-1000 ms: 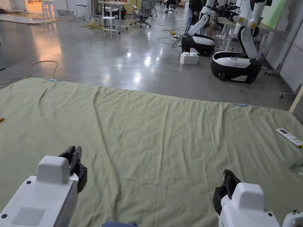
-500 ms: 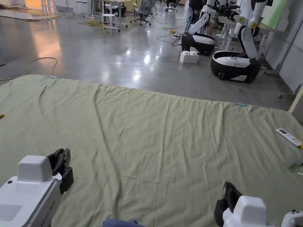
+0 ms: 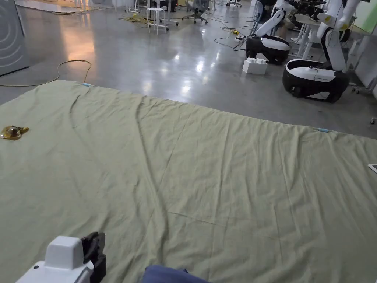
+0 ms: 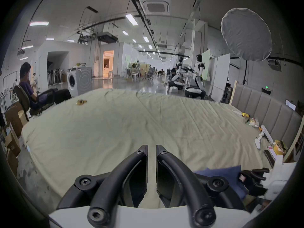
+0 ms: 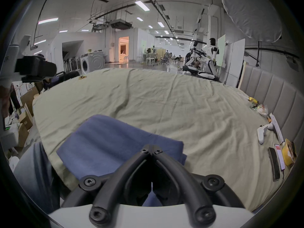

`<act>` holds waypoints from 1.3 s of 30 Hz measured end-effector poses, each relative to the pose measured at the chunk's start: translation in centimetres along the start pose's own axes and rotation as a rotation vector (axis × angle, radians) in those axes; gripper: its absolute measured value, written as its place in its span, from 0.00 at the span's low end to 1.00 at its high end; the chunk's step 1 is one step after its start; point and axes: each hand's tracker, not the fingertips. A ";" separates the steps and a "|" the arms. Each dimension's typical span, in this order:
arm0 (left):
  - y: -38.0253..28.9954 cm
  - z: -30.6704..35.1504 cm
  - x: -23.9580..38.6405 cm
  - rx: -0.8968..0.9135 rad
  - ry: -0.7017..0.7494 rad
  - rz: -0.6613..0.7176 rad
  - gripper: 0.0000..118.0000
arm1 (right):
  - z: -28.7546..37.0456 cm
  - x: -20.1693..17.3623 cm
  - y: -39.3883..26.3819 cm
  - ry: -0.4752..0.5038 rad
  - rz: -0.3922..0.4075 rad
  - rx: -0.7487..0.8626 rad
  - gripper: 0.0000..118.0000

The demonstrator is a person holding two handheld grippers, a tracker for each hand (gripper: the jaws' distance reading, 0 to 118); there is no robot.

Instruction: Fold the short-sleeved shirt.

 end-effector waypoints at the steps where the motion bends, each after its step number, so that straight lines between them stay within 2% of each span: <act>1: -0.5 0.2 0.1 -0.028 -0.005 0.009 0.08 | -0.6 0.0 -0.2 -0.004 -0.003 -0.017 0.01; 3: -1.7 0.1 0.1 -0.081 -0.026 0.031 0.08 | -1.5 0.0 -0.6 -0.066 -0.004 -0.053 0.01; 5: -2.7 -0.1 0.1 -0.124 -0.046 0.042 0.08 | -1.6 0.1 -0.8 -0.069 -0.036 -0.066 0.01; 8: -3.6 -0.9 0.1 -0.201 -0.095 0.071 0.10 | -2.0 0.3 -1.8 -0.074 -0.006 -0.058 0.01; 10: -3.9 -1.8 0.1 -0.267 -0.137 0.094 0.23 | -2.1 0.3 -1.9 -0.077 0.001 -0.054 0.01; 11: -4.0 -2.4 0.0 -0.290 -0.162 0.121 0.36 | -2.2 0.4 -1.9 -0.077 -0.015 -0.055 0.01; 12: -4.0 -3.0 -0.1 -0.321 -0.194 0.148 0.53 | -2.3 0.7 -2.1 -0.072 -0.056 -0.059 0.01; 13: -4.0 -3.4 0.0 -0.352 -0.219 0.164 0.59 | -2.4 1.0 -2.1 -0.069 -0.085 -0.065 0.01; 14: -4.0 -3.9 -0.1 -0.358 -0.256 0.203 0.60 | -2.5 1.2 -2.1 -0.066 -0.106 -0.069 0.01; 19: -4.5 -7.3 -0.5 -0.463 -0.455 0.343 0.65 | -2.1 0.9 -1.9 -0.063 -0.081 -0.061 0.01; 23: -5.3 -10.6 0.4 -0.624 -0.598 0.425 0.65 | -1.8 0.8 -2.0 -0.062 -0.053 -0.052 0.00; 25: -6.5 -12.4 0.5 -0.734 -0.626 0.469 0.64 | -1.9 1.0 -2.3 -0.057 -0.032 -0.046 0.01; 28: -7.1 -13.3 0.5 -0.727 -0.741 0.555 0.63 | -1.8 0.8 -2.6 -0.059 0.015 -0.033 0.01; 31: -8.2 -14.9 0.5 -0.819 -0.800 0.649 0.63 | -1.8 0.8 -2.6 -0.062 0.029 -0.030 0.01; 32: -8.5 -15.1 0.7 -0.807 -0.794 0.622 0.59 | -2.0 0.8 -2.6 -0.063 0.030 -0.031 0.01; 34: -7.8 -14.3 1.1 -0.796 -0.781 0.609 0.41 | -2.0 0.9 -2.6 -0.063 0.027 -0.034 0.01; 36: -8.4 -14.3 0.5 -0.818 -0.813 0.720 0.34 | -1.7 0.8 -2.3 -0.055 0.031 -0.031 0.01; 39: -8.1 -12.8 0.6 -0.802 -0.819 0.693 0.25 | -1.6 0.5 -2.3 -0.052 0.062 -0.026 0.01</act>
